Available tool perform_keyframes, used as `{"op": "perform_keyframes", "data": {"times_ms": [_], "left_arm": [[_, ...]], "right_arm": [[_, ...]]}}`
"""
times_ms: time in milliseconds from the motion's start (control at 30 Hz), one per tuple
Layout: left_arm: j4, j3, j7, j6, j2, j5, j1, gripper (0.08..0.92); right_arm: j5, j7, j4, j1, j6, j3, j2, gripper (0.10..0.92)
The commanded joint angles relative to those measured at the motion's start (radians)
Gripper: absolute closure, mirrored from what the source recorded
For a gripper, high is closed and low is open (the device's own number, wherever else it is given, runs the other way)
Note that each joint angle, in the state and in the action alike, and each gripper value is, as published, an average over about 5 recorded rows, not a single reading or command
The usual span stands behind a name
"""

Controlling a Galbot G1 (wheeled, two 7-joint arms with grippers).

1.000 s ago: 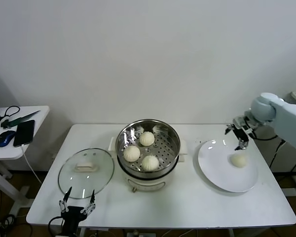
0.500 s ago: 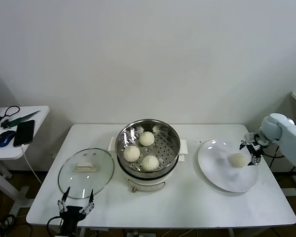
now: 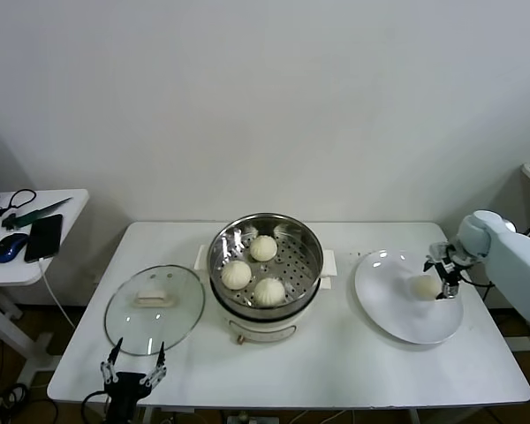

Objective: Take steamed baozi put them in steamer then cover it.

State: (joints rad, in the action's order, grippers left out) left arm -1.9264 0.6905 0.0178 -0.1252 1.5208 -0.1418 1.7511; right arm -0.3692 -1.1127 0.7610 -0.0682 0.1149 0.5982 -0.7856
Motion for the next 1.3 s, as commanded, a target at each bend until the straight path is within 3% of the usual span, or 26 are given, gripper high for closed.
{"op": "perform_keyframes", "data": {"times_ms": [33,300,667,1033,1300], "left_arm": [[0.003,0.0,0.0,-0.002,0.002,-0.005,0.002,0.177],[0.001,0.0,-0.001,-0.002,0.003,-0.009,0.004,0.177],[-0.002,0.0,-0.002,-0.003,0.004,-0.008,0.006,0.177],[-0.002,-0.02,0.003,-0.004,0.005,-0.008,0.011,0.177],[-0.007,-0.052,0.015,-0.005,-0.002,-0.01,0.024,0.177]], "right_arm": [[-0.031,-0.001,-0.055,-0.023,0.007,-0.04,-0.043,0.203],[-0.046,-0.006,-0.09,-0.011,0.017,-0.046,-0.059,0.213],[0.023,-0.013,-0.058,0.028,-0.004,-0.011,-0.031,0.311],[0.555,0.014,0.148,0.421,-0.186,0.445,0.044,0.313],[0.919,0.05,0.333,0.744,-0.293,0.781,0.013,0.309]]}}
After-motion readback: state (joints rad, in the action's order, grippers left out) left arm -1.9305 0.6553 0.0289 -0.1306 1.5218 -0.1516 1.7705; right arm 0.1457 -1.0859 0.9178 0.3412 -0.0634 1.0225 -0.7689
